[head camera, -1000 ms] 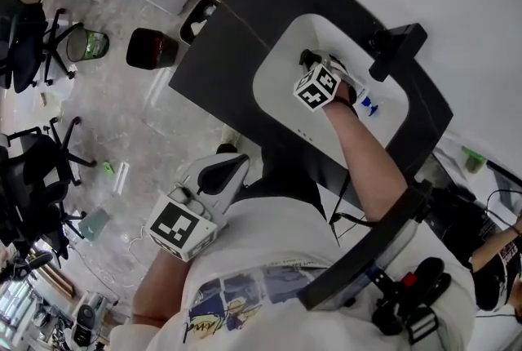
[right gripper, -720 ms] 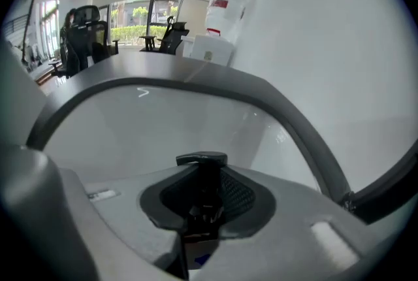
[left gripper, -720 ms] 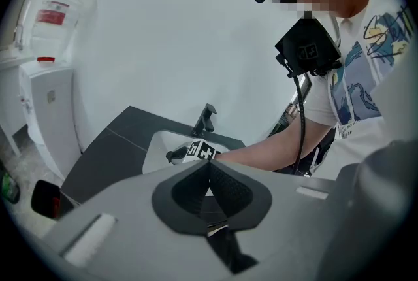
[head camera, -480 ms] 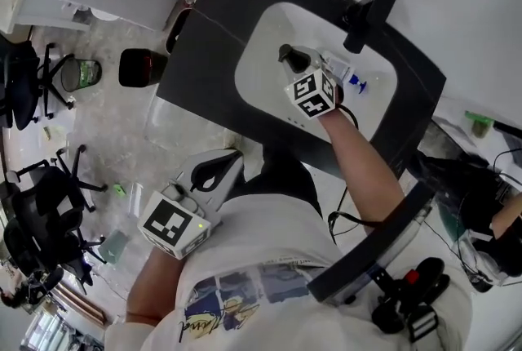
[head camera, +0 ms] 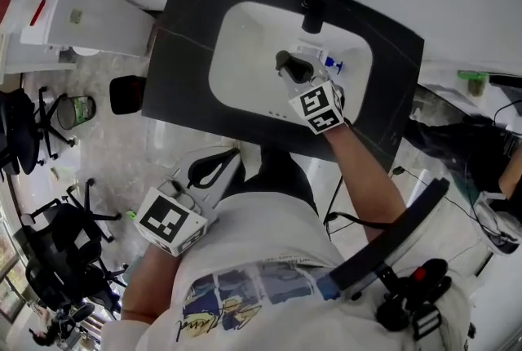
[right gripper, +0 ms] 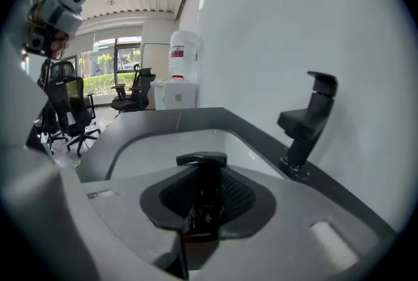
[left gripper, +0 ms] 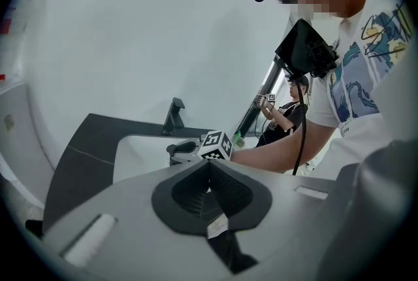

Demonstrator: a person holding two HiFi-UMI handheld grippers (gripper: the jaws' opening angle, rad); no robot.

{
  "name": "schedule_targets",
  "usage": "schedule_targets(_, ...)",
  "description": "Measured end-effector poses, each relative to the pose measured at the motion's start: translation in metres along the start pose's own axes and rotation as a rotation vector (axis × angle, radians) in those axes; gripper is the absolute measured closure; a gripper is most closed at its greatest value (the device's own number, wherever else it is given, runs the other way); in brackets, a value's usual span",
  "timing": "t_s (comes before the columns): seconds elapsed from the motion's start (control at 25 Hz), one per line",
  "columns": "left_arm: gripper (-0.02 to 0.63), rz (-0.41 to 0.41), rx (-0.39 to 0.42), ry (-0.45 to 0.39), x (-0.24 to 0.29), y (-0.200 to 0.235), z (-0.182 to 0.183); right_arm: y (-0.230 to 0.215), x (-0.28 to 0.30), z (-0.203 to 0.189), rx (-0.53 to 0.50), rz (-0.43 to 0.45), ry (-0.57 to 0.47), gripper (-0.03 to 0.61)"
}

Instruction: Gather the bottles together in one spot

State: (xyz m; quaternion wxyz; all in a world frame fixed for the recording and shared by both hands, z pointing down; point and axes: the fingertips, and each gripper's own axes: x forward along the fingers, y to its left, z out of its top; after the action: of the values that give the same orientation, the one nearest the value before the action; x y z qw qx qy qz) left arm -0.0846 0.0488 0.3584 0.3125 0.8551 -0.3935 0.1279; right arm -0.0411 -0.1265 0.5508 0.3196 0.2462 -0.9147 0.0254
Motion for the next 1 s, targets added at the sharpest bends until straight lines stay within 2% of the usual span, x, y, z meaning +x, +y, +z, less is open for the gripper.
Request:
schedule_targets(0.28,0.612,-0.101,0.058,0.040,0.028,-0.020,0.007,-0.046,-0.064,-0.003,0.131,-0.074,-0.081,0.499)
schedule_targets(0.52,0.612,-0.169,0.113,0.065,0.061,-0.039,0.013,-0.099,-0.104,-0.004,0.140,-0.152,-0.157,0.499)
schedule_targets(0.76,0.612,-0.177,0.126,0.069,0.084,-0.043,0.033,-0.142,-0.110,0.017,0.116,-0.140,-0.243,0.499)
schedule_targets(1.0,0.612,-0.137,0.116,0.082,0.098,-0.040,0.045,-0.178,-0.091,0.036,0.079,-0.102,-0.302,0.499)
